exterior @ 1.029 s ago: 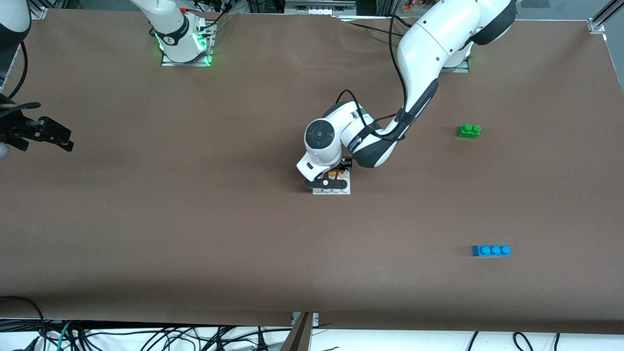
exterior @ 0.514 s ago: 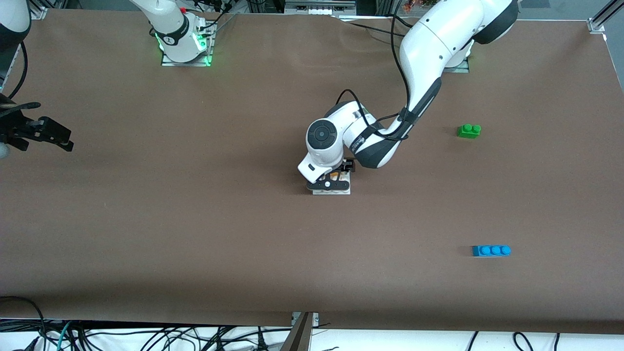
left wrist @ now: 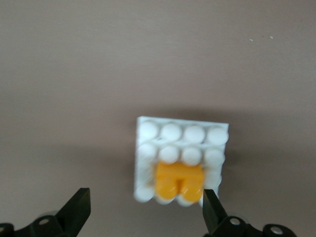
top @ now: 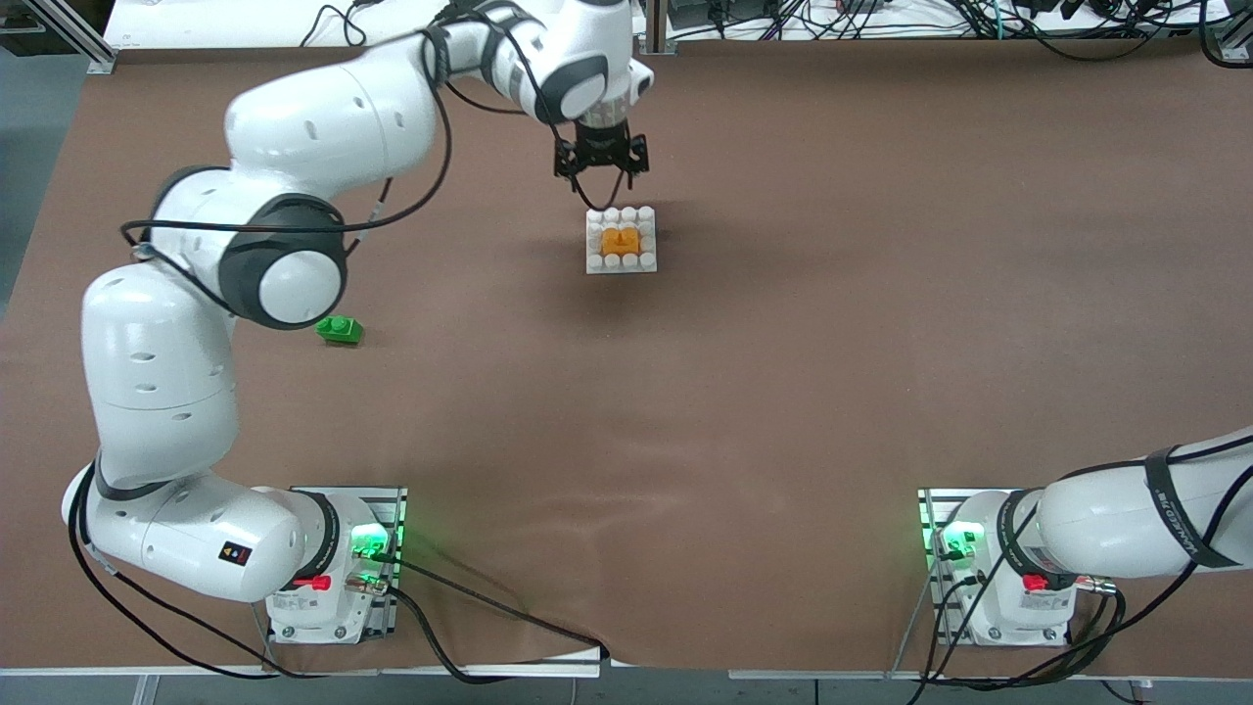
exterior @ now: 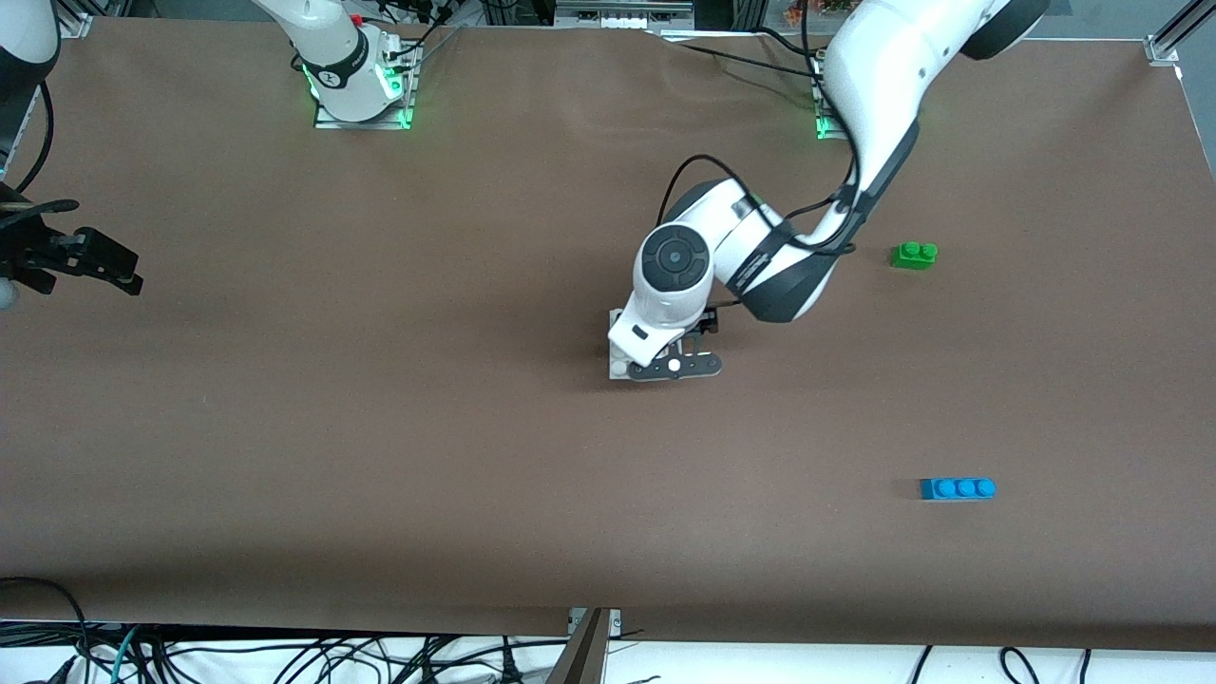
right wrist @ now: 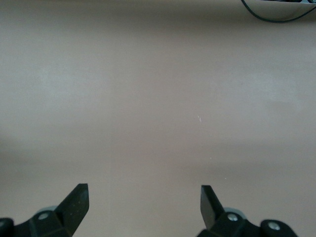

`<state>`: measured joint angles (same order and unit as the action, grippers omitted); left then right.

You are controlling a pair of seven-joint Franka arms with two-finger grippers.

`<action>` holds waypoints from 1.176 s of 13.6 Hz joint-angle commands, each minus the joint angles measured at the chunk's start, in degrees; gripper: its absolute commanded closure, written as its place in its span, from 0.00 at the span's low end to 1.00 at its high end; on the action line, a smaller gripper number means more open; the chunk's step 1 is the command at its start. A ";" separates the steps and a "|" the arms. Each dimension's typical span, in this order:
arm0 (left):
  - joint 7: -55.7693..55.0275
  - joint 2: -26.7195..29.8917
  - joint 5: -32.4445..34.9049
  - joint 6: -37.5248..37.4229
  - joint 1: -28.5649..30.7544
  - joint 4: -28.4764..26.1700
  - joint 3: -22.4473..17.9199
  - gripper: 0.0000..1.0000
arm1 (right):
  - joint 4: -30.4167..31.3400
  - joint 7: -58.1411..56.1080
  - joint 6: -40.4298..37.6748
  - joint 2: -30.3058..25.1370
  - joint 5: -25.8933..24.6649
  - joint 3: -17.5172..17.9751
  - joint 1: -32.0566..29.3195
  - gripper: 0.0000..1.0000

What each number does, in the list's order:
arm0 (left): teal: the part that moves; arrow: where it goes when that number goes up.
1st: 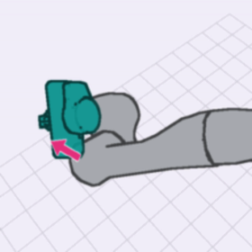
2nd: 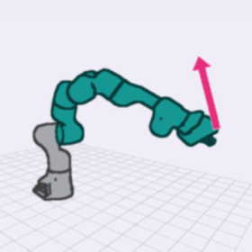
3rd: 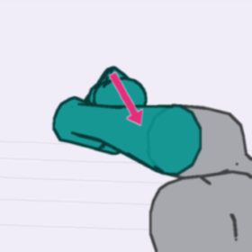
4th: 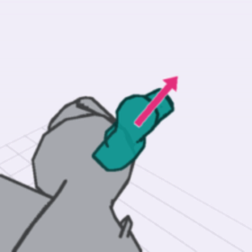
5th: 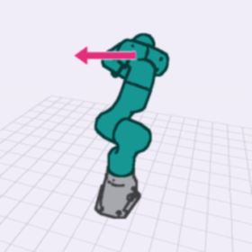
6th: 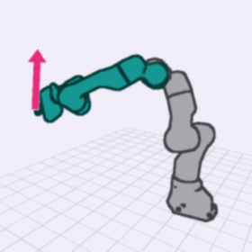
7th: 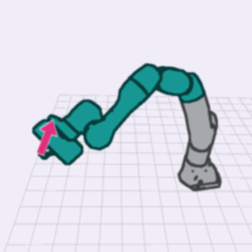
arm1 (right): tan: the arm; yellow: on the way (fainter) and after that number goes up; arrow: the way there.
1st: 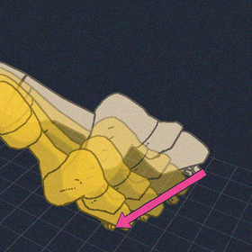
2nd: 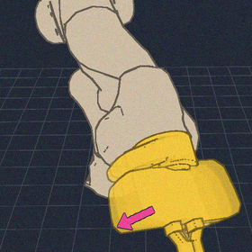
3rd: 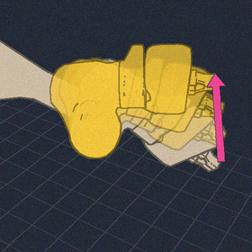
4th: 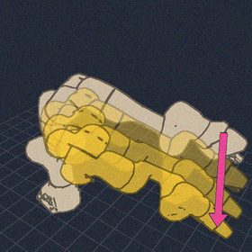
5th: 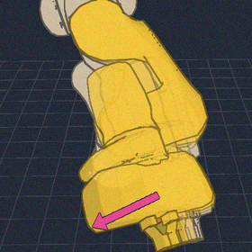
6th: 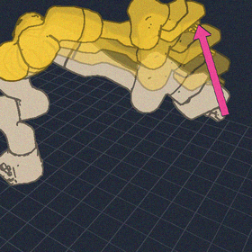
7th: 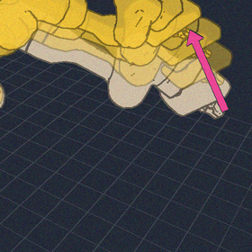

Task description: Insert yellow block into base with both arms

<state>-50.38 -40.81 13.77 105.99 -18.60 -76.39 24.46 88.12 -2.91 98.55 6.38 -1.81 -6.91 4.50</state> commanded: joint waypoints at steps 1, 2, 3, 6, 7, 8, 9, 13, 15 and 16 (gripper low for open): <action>0.28 7.13 -1.47 -7.96 2.51 -1.30 0.32 0.00 | -1.02 -0.51 -0.91 0.30 0.49 0.14 -0.46 0.00; 1.32 9.49 -1.73 -11.30 4.43 -1.30 0.76 0.00 | -1.02 -0.51 -0.91 0.30 0.49 0.14 -0.37 0.00; 3.94 12.13 -3.12 -14.03 5.85 -1.56 0.50 0.00 | -1.02 -0.51 -0.91 0.30 0.49 0.14 -0.37 0.00; 14.57 20.74 -6.82 -19.92 11.29 -2.97 -0.73 0.00 | -1.02 -0.51 -0.91 0.30 0.49 0.14 -0.37 0.00; 17.65 23.12 -6.92 -21.07 11.83 -3.32 -1.52 0.00 | -1.02 -0.51 -0.91 0.30 0.49 0.14 -0.28 0.00; 20.64 25.84 -7.18 -21.87 11.66 -4.19 -4.14 0.00 | -1.02 -0.51 -0.91 0.39 0.49 0.14 -0.20 0.00; 24.06 28.74 -9.62 -21.79 11.66 -6.38 -6.51 0.00 | -1.02 -0.51 -0.91 0.39 0.49 0.14 -0.28 0.00; 40.87 35.35 -16.59 -21.00 12.18 -12.01 -17.95 0.00 | -1.02 -0.51 -0.91 0.48 0.49 0.14 -0.20 0.00; 40.80 39.11 -16.06 -16.63 13.50 -15.78 -18.75 0.00 | -1.02 -0.43 -0.91 0.48 0.49 0.14 -0.19 0.00; 41.32 41.83 -15.80 -13.99 14.20 -18.67 -19.97 0.00 | -1.02 -0.43 -0.91 0.48 0.49 0.14 -0.19 0.00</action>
<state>-10.73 -5.56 -1.29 87.07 -5.07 -87.56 5.50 88.10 -2.92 98.54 6.46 -1.81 -6.89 4.53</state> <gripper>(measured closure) 0.000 0.000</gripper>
